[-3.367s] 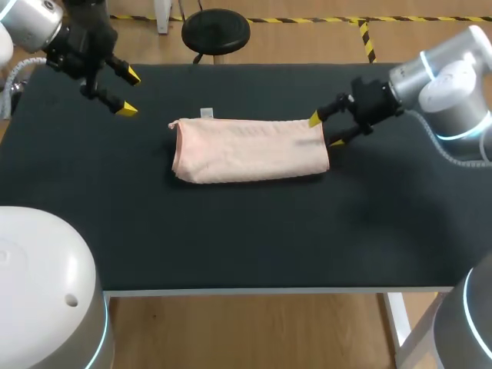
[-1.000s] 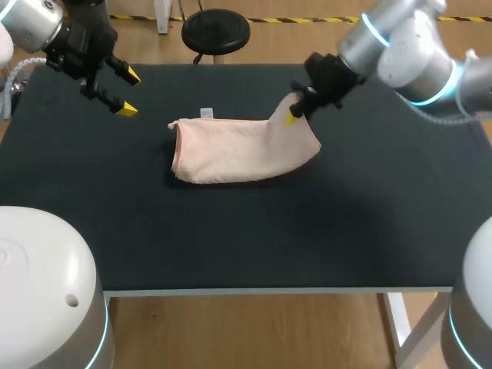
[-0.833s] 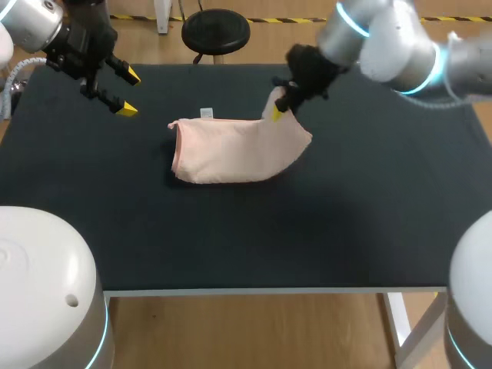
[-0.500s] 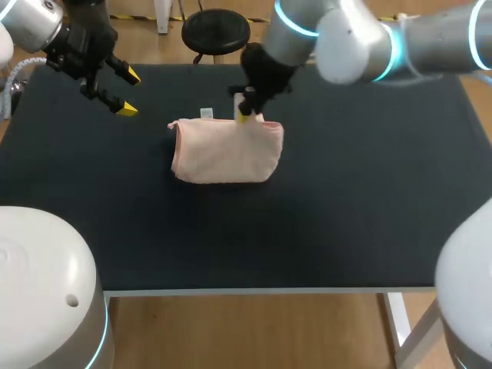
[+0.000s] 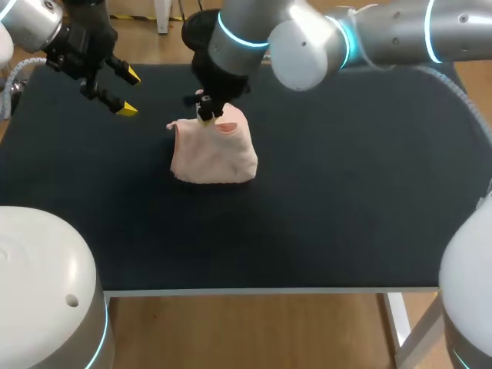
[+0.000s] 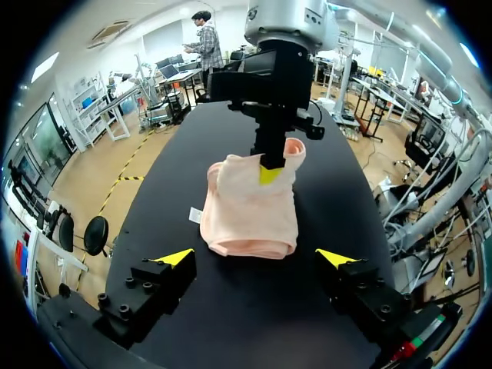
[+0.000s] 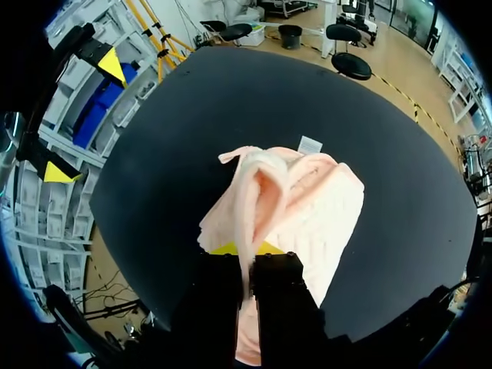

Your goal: Fold the towel

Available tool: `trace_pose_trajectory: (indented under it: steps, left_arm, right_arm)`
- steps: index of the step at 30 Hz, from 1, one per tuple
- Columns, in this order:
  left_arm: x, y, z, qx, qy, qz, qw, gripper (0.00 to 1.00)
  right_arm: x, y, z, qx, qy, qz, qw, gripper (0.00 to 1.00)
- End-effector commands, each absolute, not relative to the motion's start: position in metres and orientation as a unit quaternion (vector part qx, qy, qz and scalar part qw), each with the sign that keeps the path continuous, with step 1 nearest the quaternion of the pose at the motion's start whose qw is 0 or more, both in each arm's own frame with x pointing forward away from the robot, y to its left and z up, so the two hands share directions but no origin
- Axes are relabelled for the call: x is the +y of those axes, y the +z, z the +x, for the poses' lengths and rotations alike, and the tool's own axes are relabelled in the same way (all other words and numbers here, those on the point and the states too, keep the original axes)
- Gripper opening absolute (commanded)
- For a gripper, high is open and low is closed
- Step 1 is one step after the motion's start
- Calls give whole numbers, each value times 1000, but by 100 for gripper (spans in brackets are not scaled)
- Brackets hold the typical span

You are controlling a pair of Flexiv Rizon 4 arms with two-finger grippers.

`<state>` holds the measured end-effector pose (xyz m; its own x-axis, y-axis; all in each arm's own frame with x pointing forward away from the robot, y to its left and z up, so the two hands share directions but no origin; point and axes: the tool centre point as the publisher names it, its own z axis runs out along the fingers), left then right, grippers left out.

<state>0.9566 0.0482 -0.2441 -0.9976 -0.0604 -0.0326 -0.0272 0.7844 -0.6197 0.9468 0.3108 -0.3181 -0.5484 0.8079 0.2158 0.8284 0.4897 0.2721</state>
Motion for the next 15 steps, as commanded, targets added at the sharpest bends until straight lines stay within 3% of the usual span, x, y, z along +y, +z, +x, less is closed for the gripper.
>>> trace_pose_trajectory:
  steps: [1,12,13,14,15]
  left_arm:
    - [49,-245,956,944,-329,-22,27,100]
    - [49,-245,956,944,-329,-22,27,100]
    - [49,-245,956,944,-329,-22,27,100]
    - [49,-245,956,944,-329,-22,27,100]
    - [49,-245,956,944,-329,-22,27,100]
  right_arm:
    - [320,-326,952,-864,-173,-470,50,0]
    - [329,-349,951,-858,-208,-456,114,0]
    - [329,-349,951,-859,-210,-453,111,25]
    - [330,-349,951,-861,-208,-450,111,100]
    - [330,-349,951,-861,-216,-448,110,100]
